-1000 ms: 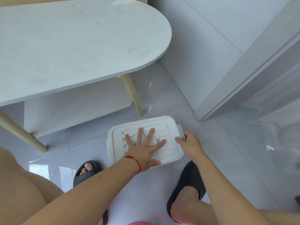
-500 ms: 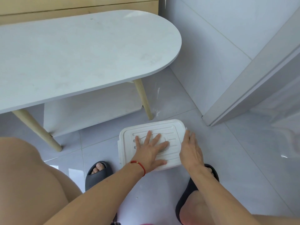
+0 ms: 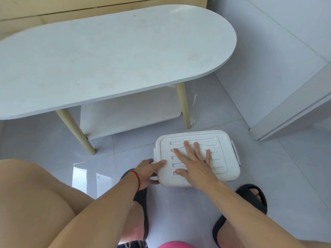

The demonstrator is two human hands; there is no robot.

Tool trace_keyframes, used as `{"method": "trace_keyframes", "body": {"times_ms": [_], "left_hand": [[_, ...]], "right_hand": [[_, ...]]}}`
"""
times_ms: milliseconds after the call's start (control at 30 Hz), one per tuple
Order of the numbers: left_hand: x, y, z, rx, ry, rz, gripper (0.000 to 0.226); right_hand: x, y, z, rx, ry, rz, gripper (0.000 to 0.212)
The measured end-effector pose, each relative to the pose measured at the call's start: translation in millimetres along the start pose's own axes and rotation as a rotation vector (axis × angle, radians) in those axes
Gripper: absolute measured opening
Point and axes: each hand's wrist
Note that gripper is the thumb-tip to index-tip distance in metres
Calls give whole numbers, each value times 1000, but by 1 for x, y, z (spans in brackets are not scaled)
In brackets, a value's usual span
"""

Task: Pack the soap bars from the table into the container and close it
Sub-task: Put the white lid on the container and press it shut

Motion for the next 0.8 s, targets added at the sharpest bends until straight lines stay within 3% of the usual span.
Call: {"method": "trace_keyframes", "body": {"times_ms": [67, 167, 300, 433, 500, 567, 633, 700, 800], "left_hand": [[0, -1, 1, 53, -47, 66, 72], [2, -1, 11, 285, -209, 206, 45], [3, 14, 38, 501, -541, 280, 40], [5, 20, 50, 611, -652, 304, 36], [4, 19, 51, 633, -717, 313, 31], [5, 18, 54, 640, -729, 323, 28], [7, 16, 55, 646, -690, 314, 26], [10, 13, 52, 643, -630, 270, 27], [16, 5, 56, 594, -505, 203, 28]], "right_hand": [[0, -1, 2, 3, -7, 4, 75], [0, -1, 4, 19, -20, 0, 75], [-1, 0, 6, 52, -17, -3, 74], [7, 12, 5, 131, -31, -56, 66], [25, 18, 6, 304, -45, 74, 62], [50, 25, 5, 435, -77, 429, 64], [68, 33, 2, 374, -337, 755, 73], [77, 35, 6, 299, -660, 840, 76], [89, 32, 11, 383, -861, 824, 69]]}}
Point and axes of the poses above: each hand's wrist, its own y-axis away from the middle knuckle, its own z-axis out of the palm, x = y × z, and after that the axes turned 4 degrees about y, right-handed
